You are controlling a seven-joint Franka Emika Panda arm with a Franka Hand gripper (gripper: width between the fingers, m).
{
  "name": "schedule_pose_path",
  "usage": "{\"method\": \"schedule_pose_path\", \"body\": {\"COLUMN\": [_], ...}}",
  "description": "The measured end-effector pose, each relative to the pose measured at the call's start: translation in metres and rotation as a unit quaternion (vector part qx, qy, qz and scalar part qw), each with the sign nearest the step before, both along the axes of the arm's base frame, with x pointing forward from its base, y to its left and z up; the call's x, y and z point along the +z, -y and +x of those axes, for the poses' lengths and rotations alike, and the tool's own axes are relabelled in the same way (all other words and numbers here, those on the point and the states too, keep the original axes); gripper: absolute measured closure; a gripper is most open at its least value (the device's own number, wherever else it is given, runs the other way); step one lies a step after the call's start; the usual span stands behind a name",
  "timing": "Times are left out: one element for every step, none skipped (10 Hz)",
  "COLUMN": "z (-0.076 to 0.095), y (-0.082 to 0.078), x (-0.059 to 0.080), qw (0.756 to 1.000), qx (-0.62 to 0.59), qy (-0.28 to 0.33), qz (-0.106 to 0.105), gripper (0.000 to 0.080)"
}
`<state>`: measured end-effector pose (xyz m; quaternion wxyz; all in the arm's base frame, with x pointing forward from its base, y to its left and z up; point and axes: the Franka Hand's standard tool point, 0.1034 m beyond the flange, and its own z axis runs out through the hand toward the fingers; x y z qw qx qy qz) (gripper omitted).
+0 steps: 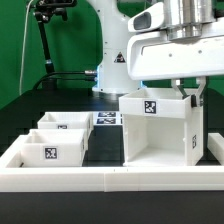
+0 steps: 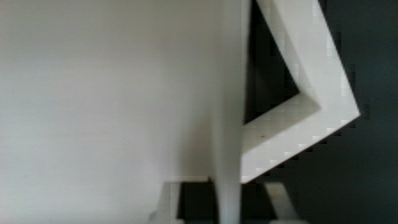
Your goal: Assemble drawer
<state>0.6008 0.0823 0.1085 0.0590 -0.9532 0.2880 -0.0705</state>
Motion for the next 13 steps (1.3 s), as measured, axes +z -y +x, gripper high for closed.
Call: {"method": "schedule_pose_path", "body": {"z": [0.003,0.004,0.004,0.005,0.005,0.005,0.001,-0.001,0.0,-0.001,-0.001,-0.001,-0.001], "y": [0.004,0.002,0.0,-0.002,-0.002,-0.004,-0.004,0.002,0.007,0.008,0.008,0.006,0.005], "x": [-0.001,0.0,0.002,0.003,0.003,0.004,0.006,0.003,0.001,-0.004,-0.006,-0.005,-0.005], "qw": [1.0,0.999,0.998,0.997,0.995,0.991,0.981,0.961,0.943,0.933,0.922,0.916,0.919], "qx": [0.002,-0.033,-0.06,-0.08,-0.092,-0.132,-0.19,-0.268,-0.322,-0.347,-0.373,-0.387,-0.378], "qy": [0.004,0.003,0.003,0.002,0.002,-0.002,-0.02,-0.04,-0.054,-0.061,-0.065,-0.066,-0.066], "qz": [-0.002,0.008,0.017,0.024,0.028,0.039,0.045,0.063,0.07,0.076,0.081,0.085,0.085], "gripper": [0.0761,0.0761,0.076,0.076,0.076,0.0758,0.0759,0.0759,0.0759,0.0758,0.0758,0.0758,0.0758]}}
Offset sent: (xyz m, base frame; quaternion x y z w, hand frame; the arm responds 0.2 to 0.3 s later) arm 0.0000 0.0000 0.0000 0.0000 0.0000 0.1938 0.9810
